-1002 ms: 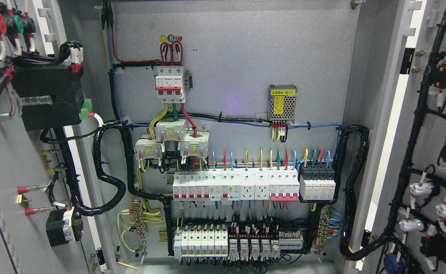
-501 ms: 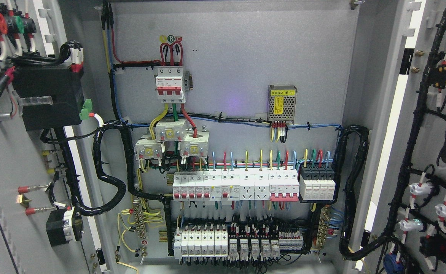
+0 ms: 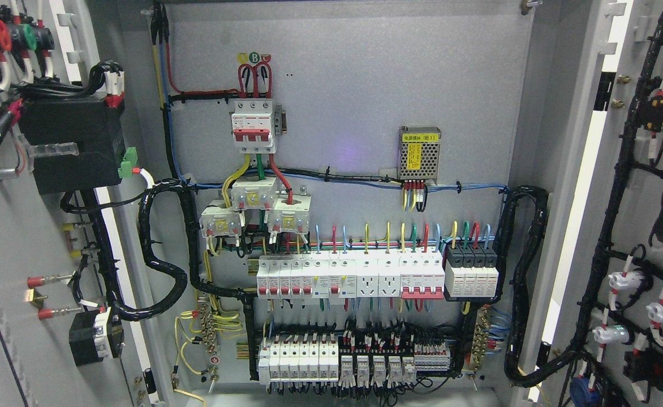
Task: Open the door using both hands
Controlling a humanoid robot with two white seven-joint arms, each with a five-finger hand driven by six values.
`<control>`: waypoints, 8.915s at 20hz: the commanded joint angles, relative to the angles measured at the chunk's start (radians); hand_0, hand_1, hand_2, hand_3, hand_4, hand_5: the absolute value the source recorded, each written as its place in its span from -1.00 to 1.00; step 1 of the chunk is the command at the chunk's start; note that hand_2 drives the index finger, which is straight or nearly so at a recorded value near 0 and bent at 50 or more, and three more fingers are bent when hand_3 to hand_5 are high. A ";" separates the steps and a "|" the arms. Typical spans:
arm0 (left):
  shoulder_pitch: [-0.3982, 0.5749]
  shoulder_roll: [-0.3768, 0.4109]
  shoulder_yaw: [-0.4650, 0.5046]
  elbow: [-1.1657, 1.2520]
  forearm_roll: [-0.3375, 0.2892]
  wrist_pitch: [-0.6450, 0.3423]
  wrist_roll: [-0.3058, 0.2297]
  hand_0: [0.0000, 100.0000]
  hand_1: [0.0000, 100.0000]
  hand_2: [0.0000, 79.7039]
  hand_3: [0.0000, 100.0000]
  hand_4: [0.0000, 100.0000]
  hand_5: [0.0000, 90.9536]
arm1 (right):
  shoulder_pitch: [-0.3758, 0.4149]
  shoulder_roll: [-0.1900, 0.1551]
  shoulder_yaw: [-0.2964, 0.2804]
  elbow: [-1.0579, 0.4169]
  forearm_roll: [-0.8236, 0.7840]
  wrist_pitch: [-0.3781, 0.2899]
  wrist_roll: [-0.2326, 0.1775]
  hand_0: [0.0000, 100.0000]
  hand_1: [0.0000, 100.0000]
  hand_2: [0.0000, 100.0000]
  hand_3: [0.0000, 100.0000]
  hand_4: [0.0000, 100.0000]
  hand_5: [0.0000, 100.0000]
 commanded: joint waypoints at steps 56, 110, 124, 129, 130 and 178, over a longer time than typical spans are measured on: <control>-0.297 -0.034 0.034 -0.782 0.023 -0.555 0.022 -1.00 -1.00 -1.00 -1.00 -0.94 -1.00 | 0.225 -0.221 -0.537 -0.363 -0.207 -0.454 -0.017 -0.79 -1.00 -1.00 -1.00 -1.00 -1.00; -0.218 0.101 0.523 -0.766 0.400 -0.739 0.022 -1.00 -1.00 -1.00 -1.00 -0.94 -1.00 | 0.281 -0.361 -0.680 -0.229 -0.459 -0.549 0.058 -0.79 -1.00 -1.00 -1.00 -1.00 -1.00; -0.253 0.216 0.606 -0.627 0.507 -0.658 0.024 -1.00 -1.00 -1.00 -1.00 -0.94 -1.00 | 0.277 -0.358 -0.678 -0.214 -0.520 -0.618 0.060 -0.79 -1.00 -1.00 -1.00 -1.00 -1.00; -0.296 0.225 0.615 -0.566 0.515 -0.620 0.024 -1.00 -1.00 -1.00 -1.00 -0.94 -1.00 | 0.270 -0.361 -0.675 -0.212 -0.522 -0.618 0.060 -0.79 -1.00 -1.00 -1.00 -1.00 -1.00; -0.305 0.228 0.617 -0.545 0.517 -0.614 0.024 -1.00 -1.00 -1.00 -1.00 -0.94 -1.00 | 0.267 -0.361 -0.674 -0.212 -0.520 -0.618 0.060 -0.79 -1.00 -1.00 -1.00 -1.00 -1.00; -0.716 0.429 0.683 -0.097 0.520 -0.230 0.022 -1.00 -1.00 -1.00 -1.00 -0.94 -1.00 | 0.270 -0.339 -0.704 -0.182 -0.522 -0.709 0.029 -0.79 -1.00 -1.00 -1.00 -1.00 -1.00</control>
